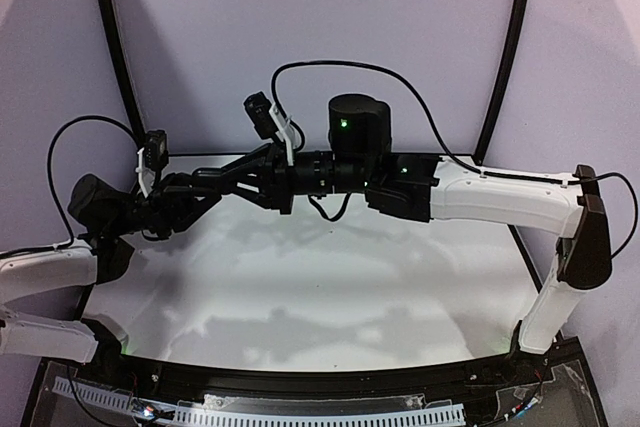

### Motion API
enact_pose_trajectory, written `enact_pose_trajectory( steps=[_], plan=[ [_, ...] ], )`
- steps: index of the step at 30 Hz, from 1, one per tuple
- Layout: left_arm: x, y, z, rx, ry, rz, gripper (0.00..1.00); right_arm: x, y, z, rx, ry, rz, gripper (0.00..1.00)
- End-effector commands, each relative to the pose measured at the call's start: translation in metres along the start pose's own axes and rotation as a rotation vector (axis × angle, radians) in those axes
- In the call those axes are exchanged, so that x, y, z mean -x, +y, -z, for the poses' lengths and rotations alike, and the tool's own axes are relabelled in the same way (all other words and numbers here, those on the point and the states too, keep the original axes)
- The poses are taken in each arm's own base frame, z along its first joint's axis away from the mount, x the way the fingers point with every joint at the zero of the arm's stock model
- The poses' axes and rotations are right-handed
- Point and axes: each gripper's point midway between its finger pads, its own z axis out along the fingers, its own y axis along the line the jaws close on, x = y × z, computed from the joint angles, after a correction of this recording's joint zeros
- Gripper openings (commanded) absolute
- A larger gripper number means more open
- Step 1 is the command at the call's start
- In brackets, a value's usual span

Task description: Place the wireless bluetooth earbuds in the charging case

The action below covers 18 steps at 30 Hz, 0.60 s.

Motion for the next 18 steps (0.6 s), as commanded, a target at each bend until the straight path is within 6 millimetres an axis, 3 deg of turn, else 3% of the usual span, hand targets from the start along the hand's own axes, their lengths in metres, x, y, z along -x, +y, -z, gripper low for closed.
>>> enact_pose_trajectory(
  steps=[1,4,8,10,11,13,16,17,18],
  plan=[
    [-0.002,-0.003,0.001,-0.006,-0.001,-0.020,0.01,0.009,0.007,-0.003,0.039,-0.011,0.015,0.13],
    [-0.002,-0.002,0.001,-0.003,-0.001,-0.019,0.01,0.007,0.007,-0.002,0.040,0.002,0.012,0.00],
    [-0.003,0.002,0.001,0.019,-0.003,-0.013,0.02,0.005,0.003,0.001,0.027,0.013,-0.004,0.00],
    [-0.003,0.009,0.002,0.054,-0.005,0.005,0.32,0.007,0.000,0.005,0.021,0.012,-0.019,0.00],
    [-0.003,0.011,0.002,0.066,-0.008,0.006,0.65,0.009,-0.003,0.009,0.009,0.009,-0.027,0.00],
    [-0.005,0.020,0.003,0.114,-0.005,0.000,0.97,0.013,-0.013,0.021,-0.034,0.006,-0.045,0.00],
    [-0.005,0.025,0.005,0.159,-0.005,-0.027,0.99,0.011,-0.033,0.043,-0.110,0.032,-0.074,0.00],
    [-0.006,0.033,0.007,0.207,0.000,-0.034,0.99,0.001,-0.057,0.066,-0.192,0.082,-0.112,0.00],
    [-0.005,0.034,0.008,0.220,0.001,-0.040,0.99,0.001,-0.067,0.084,-0.223,0.092,-0.131,0.00]
  ],
)
